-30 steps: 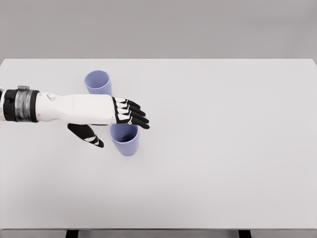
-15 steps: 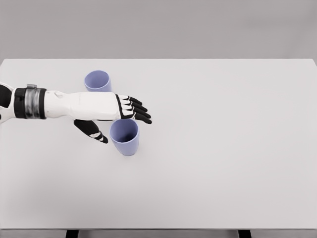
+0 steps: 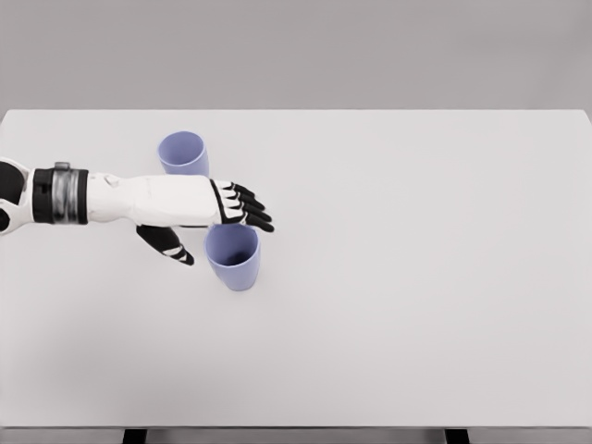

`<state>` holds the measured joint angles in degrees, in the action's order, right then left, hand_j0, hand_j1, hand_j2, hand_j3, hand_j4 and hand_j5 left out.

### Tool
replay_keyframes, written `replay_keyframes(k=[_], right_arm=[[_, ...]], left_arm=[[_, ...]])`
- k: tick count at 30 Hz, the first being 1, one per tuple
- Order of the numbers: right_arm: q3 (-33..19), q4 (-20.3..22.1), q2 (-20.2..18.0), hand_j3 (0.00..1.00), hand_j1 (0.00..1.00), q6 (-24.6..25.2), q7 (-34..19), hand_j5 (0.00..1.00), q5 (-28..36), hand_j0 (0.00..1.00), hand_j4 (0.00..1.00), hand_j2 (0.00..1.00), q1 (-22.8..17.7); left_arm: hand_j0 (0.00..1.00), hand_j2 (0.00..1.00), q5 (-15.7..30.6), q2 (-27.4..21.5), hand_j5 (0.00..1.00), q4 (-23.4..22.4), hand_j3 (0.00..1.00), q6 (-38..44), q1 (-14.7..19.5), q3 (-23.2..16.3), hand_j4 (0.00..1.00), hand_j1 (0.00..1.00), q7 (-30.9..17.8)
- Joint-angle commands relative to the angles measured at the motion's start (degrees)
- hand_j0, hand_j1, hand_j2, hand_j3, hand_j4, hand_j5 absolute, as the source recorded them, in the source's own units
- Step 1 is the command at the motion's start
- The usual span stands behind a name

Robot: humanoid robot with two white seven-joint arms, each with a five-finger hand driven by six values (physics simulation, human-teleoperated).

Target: Place the right cup on the left cup with left arm

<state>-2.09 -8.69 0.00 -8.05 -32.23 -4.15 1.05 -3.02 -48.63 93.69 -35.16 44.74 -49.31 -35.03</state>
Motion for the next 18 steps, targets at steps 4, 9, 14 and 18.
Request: replay_keyframes(k=[4,9,14,18], right_arm=[[-0.02,-0.01,0.00,1.00,1.00,-0.03,-0.02,1.00,-0.07,1.00,1.00,1.00,0.00],[-0.02,-0.01,0.00,1.00,1.00,-0.03,-0.02,1.00,-0.07,1.00,1.00,1.00,0.00],[0.07,-0.01,0.00,1.00,1.00,-0.03,-0.02,1.00,-0.07,1.00,1.00,1.00,0.00],[0.07,-0.01,0.00,1.00,1.00,-0.03,-0.02,1.00,-0.07,1.00,1.00,1.00,0.00]], left_arm=[[1.00,1.00,0.03,2.57,1.00,-2.45,1.00,0.16,0.00,0.01,1.00,1.00,0.03],[1.00,1.00,-0.93,3.10,1.00,-2.45,1.00,0.16,-1.23,0.01,1.00,1.00,0.03],[1.00,1.00,-0.85,3.10,1.00,-2.45,1.00,0.16,-1.23,0.01,1.00,1.00,0.03],[1.00,1.00,-0.93,3.10,1.00,-2.45,1.00,0.16,-1.23,0.01,1.00,1.00,0.03]])
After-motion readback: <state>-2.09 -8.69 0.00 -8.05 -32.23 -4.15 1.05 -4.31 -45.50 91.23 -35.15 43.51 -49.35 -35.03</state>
